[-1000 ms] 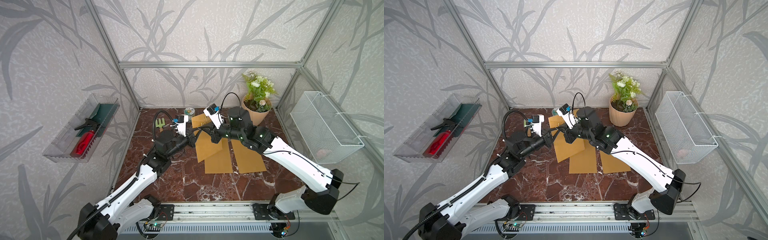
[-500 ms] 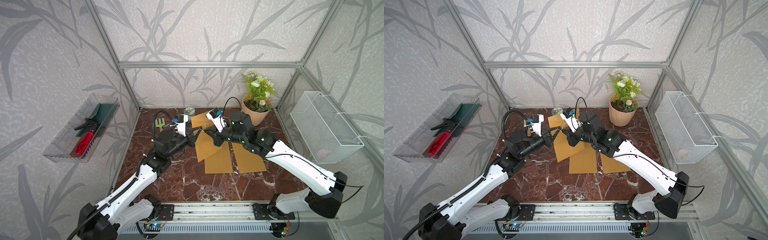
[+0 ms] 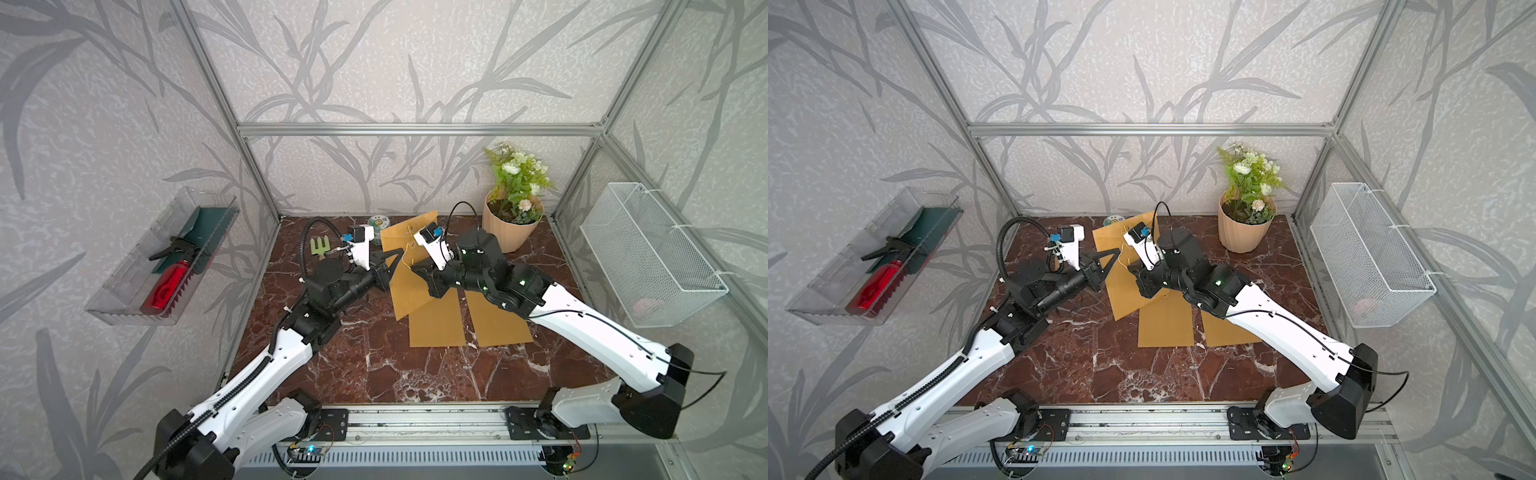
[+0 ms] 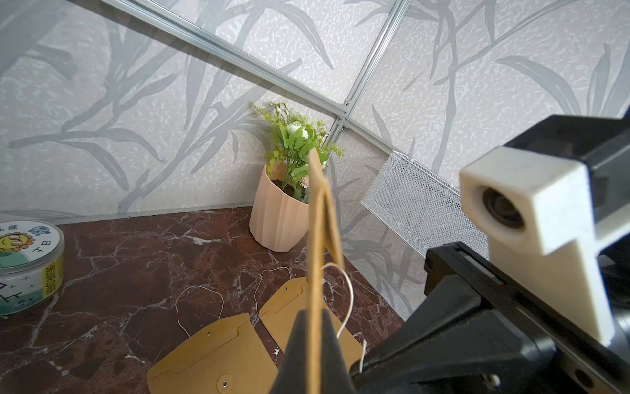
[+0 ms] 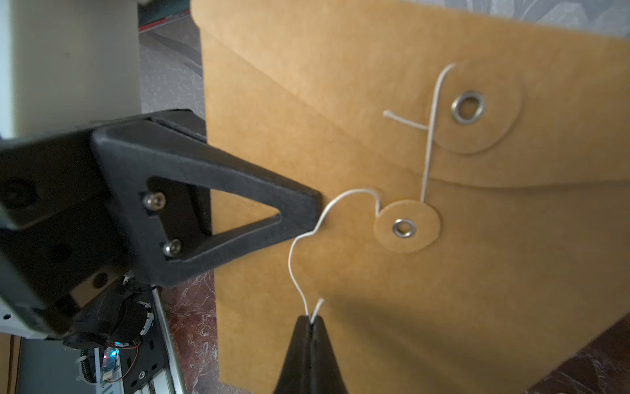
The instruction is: Open the file bag
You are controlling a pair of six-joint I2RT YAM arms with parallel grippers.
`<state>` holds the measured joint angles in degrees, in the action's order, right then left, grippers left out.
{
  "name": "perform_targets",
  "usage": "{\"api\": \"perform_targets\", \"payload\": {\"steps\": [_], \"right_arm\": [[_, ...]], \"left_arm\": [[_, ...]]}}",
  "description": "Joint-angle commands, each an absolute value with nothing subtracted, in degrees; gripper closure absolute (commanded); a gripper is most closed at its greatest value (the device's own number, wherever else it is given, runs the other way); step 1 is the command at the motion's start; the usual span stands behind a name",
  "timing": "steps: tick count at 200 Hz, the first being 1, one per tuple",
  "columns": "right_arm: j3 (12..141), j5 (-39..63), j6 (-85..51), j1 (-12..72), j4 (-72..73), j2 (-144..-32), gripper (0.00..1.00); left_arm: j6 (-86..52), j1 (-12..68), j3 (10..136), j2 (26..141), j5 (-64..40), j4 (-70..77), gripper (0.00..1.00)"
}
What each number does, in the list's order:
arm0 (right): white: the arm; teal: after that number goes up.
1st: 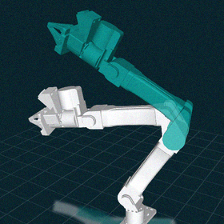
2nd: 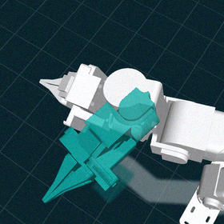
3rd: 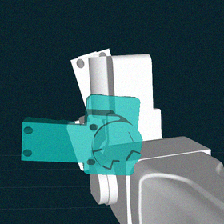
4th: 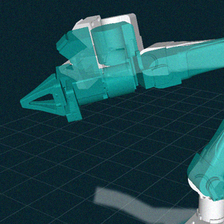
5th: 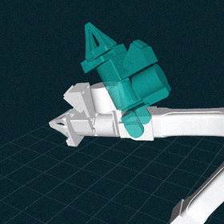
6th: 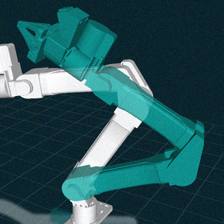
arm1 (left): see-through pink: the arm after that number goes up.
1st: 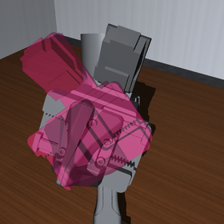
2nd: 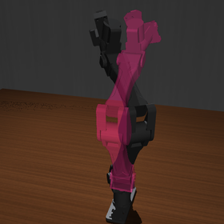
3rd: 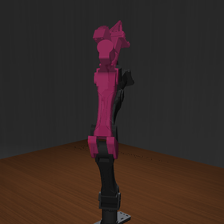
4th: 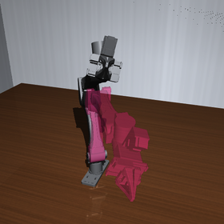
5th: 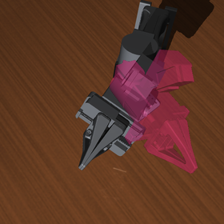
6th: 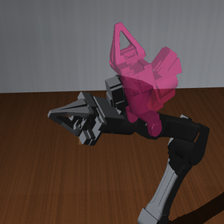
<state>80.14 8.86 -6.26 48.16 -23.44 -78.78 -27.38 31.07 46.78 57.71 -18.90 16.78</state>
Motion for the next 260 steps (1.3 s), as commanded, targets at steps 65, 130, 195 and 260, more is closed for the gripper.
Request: {"api": "perform_targets", "payload": {"steps": [65, 130, 195, 260], "right_arm": [[78.08, 8.26, -7.21, 46.77, -22.76, -76.56, 1.0], [76.32, 8.17, -7.35, 44.68, -23.71, -75.67, 1.0], [75.25, 8.26, -7.28, 42.76, -24.16, -75.23, 1.0], [75.2, 8.01, -6.86, 41.42, -24.99, -74.97, 1.0]], "left_arm": [[-26.1, 30.67, 49.26, 56.34, -17.98, 18.28, 1.0], [-25.85, 30.42, 49.46, 56.16, -17.87, 18.19, 1.0], [-25.59, 30.32, 49.48, 55.39, -17.67, 17.79, 1.0], [-25.42, 30.29, 49.56, 54.93, -17.58, 17.23, 1.0]]}}
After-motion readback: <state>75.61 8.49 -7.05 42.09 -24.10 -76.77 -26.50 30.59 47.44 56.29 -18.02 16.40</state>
